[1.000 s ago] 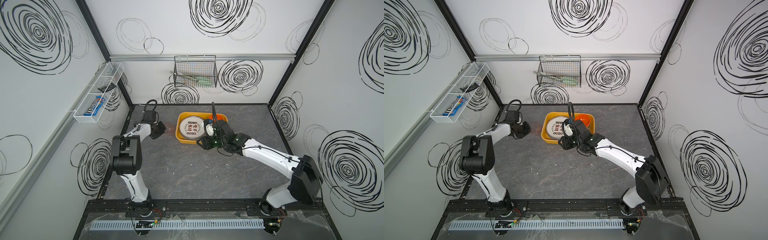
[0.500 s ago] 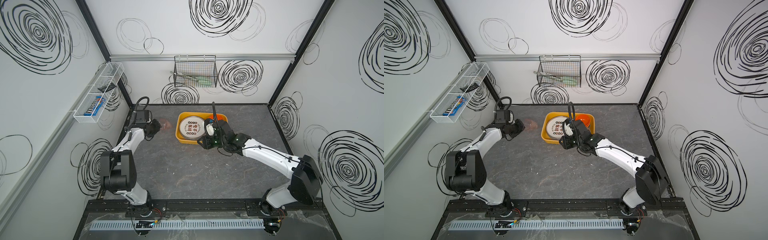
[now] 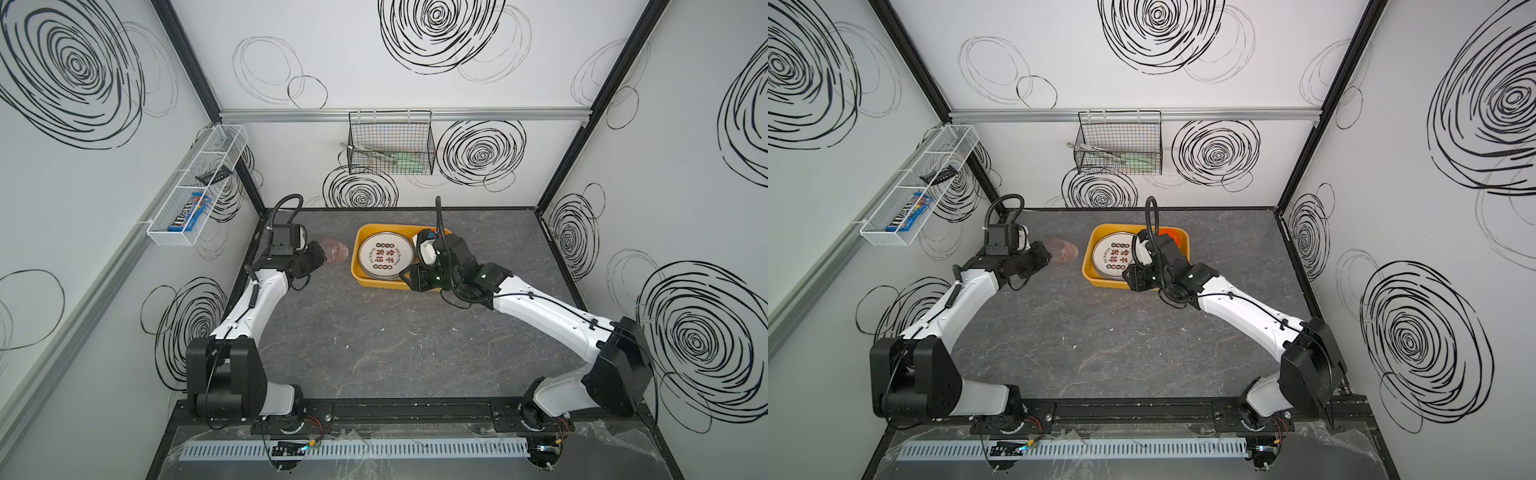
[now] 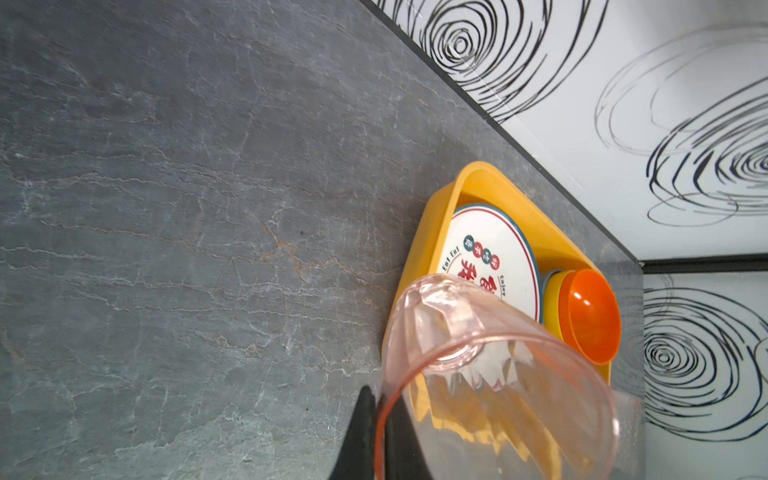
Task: Place the mixed dishes into the plastic bin
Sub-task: 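Lift the pink cup with the left gripper toward the right gripper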
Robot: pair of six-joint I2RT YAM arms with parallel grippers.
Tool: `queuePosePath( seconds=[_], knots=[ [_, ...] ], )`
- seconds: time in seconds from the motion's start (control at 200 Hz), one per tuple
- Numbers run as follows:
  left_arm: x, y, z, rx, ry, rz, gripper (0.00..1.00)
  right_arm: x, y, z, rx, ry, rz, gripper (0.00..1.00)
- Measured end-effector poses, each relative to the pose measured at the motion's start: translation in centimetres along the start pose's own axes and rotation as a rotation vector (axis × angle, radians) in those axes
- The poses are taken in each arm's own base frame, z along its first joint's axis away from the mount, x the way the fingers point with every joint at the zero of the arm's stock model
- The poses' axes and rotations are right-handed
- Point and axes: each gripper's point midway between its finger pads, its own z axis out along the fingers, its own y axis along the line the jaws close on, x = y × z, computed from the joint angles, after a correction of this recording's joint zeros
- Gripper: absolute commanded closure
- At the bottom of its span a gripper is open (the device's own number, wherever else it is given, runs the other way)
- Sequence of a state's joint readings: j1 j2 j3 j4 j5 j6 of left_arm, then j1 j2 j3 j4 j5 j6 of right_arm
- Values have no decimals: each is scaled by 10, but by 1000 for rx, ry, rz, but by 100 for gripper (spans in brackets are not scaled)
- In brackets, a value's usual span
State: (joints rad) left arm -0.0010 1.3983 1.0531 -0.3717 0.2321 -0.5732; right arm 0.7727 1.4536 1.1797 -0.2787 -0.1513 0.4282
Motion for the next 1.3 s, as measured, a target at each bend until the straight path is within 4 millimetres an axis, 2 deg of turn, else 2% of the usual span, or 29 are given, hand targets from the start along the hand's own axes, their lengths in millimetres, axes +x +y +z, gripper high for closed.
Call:
queuePosePath(
  seconds=[0.175,0.31,0.43,0.67,0.986,1.301],
  knots=[
    [29,-27,-10,30,45,99,96,-19,12,-10,-22,-28,15,49],
    [51,-48,-17,60,78,165,95,-25,21,-15,-50,-24,29,49],
    [70,-65,-23,92,109,216,95,-24,28,-14,-76,-5,41,49],
    [102,-91,-29,137,159,296,95,-7,39,-1,-101,63,56,48],
    [135,-107,-32,162,213,355,95,1,38,12,-82,114,72,50],
    [142,-108,-33,153,224,363,91,10,25,28,-18,151,80,62]
  ],
)
